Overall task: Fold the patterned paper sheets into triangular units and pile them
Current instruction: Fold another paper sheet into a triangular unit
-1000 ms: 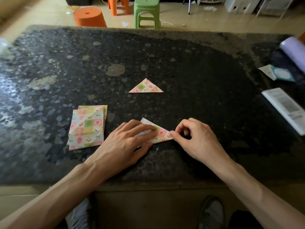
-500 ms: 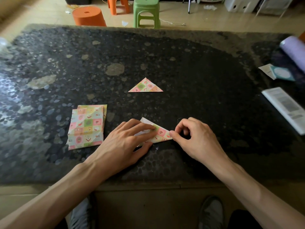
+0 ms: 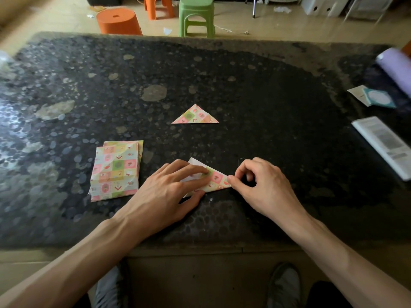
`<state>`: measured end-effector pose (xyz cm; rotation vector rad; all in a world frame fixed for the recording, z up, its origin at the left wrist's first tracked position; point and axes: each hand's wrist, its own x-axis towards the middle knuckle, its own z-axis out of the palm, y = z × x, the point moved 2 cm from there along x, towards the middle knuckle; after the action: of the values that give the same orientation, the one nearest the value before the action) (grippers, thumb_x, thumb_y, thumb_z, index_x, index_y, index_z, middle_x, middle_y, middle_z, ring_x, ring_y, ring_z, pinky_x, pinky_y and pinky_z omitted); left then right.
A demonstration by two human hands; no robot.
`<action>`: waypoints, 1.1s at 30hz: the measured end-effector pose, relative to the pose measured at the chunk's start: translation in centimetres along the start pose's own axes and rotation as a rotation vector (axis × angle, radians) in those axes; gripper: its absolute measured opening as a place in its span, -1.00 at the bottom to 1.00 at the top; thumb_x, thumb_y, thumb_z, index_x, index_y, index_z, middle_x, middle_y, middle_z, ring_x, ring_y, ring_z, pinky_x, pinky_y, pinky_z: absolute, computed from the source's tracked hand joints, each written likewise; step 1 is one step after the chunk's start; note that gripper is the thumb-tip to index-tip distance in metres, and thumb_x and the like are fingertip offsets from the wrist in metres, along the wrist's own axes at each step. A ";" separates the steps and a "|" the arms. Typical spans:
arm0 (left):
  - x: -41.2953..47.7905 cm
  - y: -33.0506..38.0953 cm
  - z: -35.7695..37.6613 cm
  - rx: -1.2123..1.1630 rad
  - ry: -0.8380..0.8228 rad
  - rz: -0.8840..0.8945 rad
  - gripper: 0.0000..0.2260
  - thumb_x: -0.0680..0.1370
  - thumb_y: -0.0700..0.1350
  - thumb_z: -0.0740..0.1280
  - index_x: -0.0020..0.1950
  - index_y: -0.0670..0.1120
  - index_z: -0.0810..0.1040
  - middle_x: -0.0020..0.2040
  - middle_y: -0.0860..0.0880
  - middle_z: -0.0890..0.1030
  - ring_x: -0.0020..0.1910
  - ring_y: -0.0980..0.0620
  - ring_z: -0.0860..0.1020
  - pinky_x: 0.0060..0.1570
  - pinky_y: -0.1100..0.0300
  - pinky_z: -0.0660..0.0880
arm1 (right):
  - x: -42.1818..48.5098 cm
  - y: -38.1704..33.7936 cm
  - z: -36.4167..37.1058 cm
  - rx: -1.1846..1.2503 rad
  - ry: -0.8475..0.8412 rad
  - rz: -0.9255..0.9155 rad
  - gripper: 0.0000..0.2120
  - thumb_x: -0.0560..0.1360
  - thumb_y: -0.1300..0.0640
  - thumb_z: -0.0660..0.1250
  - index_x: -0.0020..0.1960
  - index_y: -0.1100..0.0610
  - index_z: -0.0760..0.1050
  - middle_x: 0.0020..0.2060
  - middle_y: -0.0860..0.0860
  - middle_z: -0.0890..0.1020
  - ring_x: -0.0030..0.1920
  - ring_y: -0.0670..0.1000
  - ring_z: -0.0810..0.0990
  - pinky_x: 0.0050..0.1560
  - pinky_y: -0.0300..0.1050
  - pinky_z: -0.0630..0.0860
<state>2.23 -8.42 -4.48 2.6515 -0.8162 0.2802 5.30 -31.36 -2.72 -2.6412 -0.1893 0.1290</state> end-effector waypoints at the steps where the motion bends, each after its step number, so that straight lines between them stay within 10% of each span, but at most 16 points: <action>1: 0.0 0.0 0.0 0.000 -0.004 -0.001 -0.70 0.67 0.08 0.29 0.36 0.06 0.62 0.36 0.10 0.57 0.28 0.01 0.52 0.18 0.07 0.53 | 0.0 0.0 0.0 0.000 -0.001 0.001 -0.78 0.53 -0.18 0.45 -0.15 -0.10 0.50 -0.20 -0.16 0.47 -0.12 -0.15 0.48 -0.26 -0.24 0.33; 33: 0.2 0.2 -0.1 -0.010 0.010 0.002 -0.72 0.65 0.05 0.32 0.31 0.06 0.65 0.34 0.09 0.58 0.25 0.00 0.54 0.14 0.04 0.55 | 1.1 1.8 -2.4 0.147 -0.259 0.025 -0.91 0.48 -0.06 0.54 -0.08 -0.20 0.64 -0.18 -0.13 0.60 -0.24 -0.12 0.52 -0.28 -0.32 0.40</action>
<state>2.24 -8.62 -4.32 2.6384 -0.8145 0.2888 6.92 -33.86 -1.56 -2.4744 -0.2245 0.4765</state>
